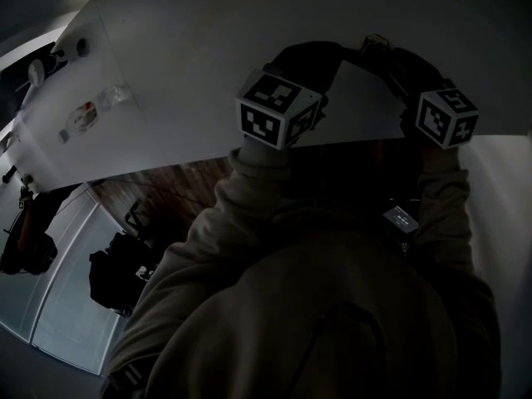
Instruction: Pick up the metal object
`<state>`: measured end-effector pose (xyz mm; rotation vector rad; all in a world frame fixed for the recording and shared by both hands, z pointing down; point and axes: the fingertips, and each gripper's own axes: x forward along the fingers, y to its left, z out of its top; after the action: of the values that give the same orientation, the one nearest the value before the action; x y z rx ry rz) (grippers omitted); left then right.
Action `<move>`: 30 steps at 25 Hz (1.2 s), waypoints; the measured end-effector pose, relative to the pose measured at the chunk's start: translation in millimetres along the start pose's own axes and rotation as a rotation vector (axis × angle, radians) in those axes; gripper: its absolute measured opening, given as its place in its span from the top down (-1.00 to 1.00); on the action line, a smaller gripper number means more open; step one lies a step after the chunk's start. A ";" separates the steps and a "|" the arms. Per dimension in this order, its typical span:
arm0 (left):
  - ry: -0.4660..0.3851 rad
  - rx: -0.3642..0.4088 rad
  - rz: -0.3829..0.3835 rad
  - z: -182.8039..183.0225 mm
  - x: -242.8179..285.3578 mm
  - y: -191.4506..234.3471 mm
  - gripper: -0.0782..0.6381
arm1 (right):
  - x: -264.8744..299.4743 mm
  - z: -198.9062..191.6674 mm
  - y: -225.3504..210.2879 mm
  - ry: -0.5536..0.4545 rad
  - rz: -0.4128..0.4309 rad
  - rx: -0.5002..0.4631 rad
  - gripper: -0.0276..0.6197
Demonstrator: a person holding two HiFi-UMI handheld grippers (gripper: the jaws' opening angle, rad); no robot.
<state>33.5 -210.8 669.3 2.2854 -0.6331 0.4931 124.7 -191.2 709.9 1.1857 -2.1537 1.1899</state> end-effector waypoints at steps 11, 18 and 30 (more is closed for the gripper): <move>0.008 -0.006 0.007 -10.8 -8.4 -1.2 0.79 | 17.6 -5.7 3.9 0.047 0.003 -0.049 0.33; 0.003 -0.004 0.018 -5.5 -13.6 -1.6 0.79 | 20.0 -13.2 8.2 0.110 -0.001 -0.104 0.50; -0.031 0.021 0.057 21.1 -31.5 -6.6 0.79 | -4.0 22.2 37.2 0.045 0.027 -0.121 0.77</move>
<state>15.3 -212.3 635.5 2.3037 -0.7132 0.4948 97.1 -197.5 676.9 1.0720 -2.1815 1.0703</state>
